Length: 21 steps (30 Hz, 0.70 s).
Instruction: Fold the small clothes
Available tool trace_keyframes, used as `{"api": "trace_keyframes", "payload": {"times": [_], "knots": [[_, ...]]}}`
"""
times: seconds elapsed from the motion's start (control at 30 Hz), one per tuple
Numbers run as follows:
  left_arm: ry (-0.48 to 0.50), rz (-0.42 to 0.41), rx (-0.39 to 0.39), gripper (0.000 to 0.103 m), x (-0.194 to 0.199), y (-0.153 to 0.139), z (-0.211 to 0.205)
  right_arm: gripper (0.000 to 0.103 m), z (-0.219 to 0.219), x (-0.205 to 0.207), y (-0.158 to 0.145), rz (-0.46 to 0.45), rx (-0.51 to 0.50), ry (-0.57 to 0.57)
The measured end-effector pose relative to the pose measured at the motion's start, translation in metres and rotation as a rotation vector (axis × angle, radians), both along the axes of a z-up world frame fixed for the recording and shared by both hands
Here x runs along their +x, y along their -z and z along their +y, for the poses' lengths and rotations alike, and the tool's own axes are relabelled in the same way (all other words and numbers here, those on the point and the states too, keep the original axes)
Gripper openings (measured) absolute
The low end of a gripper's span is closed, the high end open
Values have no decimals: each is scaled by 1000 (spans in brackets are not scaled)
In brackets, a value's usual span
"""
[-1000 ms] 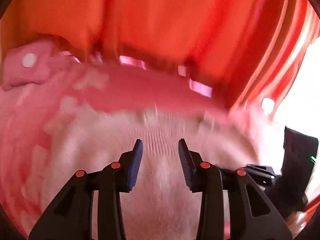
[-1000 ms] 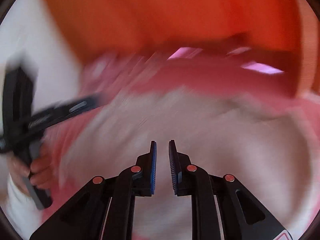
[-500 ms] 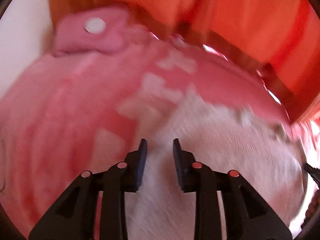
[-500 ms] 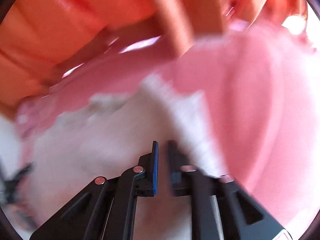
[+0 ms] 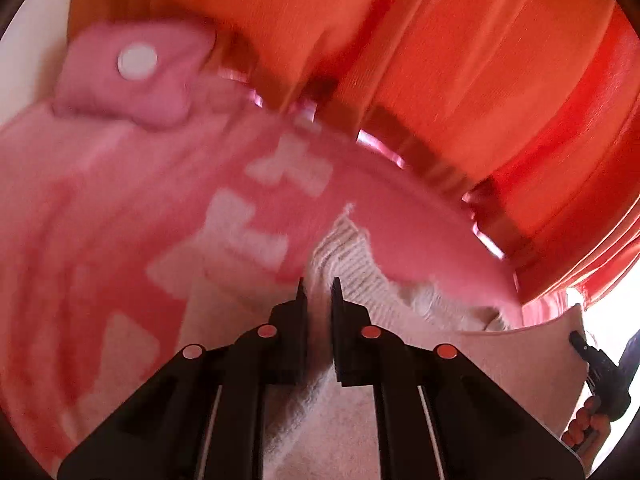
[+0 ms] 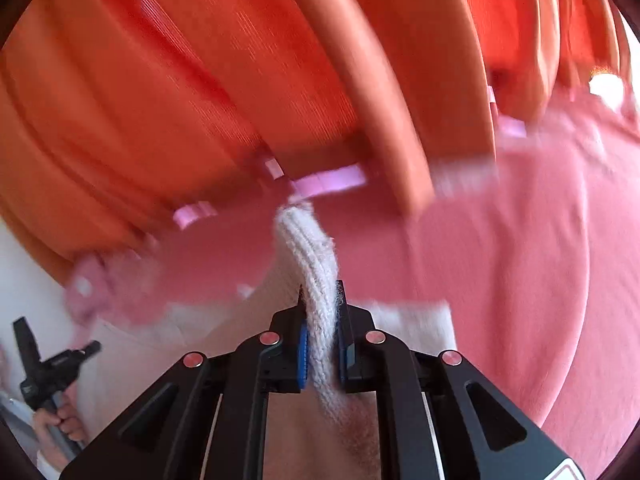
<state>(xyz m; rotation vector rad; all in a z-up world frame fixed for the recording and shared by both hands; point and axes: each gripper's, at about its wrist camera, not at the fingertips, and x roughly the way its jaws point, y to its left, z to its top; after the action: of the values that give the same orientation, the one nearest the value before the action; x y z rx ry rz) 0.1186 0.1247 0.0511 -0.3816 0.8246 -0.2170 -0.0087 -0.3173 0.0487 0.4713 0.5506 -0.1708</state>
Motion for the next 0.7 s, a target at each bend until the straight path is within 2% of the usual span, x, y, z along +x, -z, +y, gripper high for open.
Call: {"api": "trace_keyframes", "payload": {"times": [0.1, 0.13, 0.2, 0.23, 0.3, 0.37, 0.4, 0.43, 0.47, 0.53, 0.6, 0.63, 0.7], "knots": [[-25, 91, 61, 9, 15, 28, 3, 9, -23, 24, 53, 233, 41, 69], [-42, 151, 55, 9, 20, 46, 5, 9, -29, 28, 67, 266, 72, 67], [-48, 146, 48, 9, 19, 45, 5, 8, -28, 23, 54, 232, 64, 65], [-38, 115, 67, 9, 16, 35, 3, 9, -26, 18, 43, 206, 57, 62], [-33, 83, 90, 11, 12, 24, 0, 14, -21, 9, 23, 163, 47, 62], [-72, 87, 123, 15, 5, 18, 0, 18, -8, -8, 0, 101, -38, 116], [-103, 58, 150, 16, -5, 8, -2, 20, 2, -13, -8, 75, -79, 113], [-113, 15, 175, 22, -16, -3, -6, 22, 14, -17, -14, 51, -106, 82], [-109, -30, 195, 40, -27, -14, -12, 26, 30, -17, -18, 32, -111, 23], [-61, -124, 201, 64, -52, -31, -29, 25, 76, -14, -13, 38, -67, -205], [91, -142, 156, 65, -68, -31, -54, 25, 127, -6, 5, 117, -21, -455], [196, -98, 151, 66, -73, -21, -72, 25, 154, -3, 16, 173, -36, -558], [282, -3, 239, 63, -75, 6, -96, 18, 190, -2, 37, 282, -139, -659]]}}
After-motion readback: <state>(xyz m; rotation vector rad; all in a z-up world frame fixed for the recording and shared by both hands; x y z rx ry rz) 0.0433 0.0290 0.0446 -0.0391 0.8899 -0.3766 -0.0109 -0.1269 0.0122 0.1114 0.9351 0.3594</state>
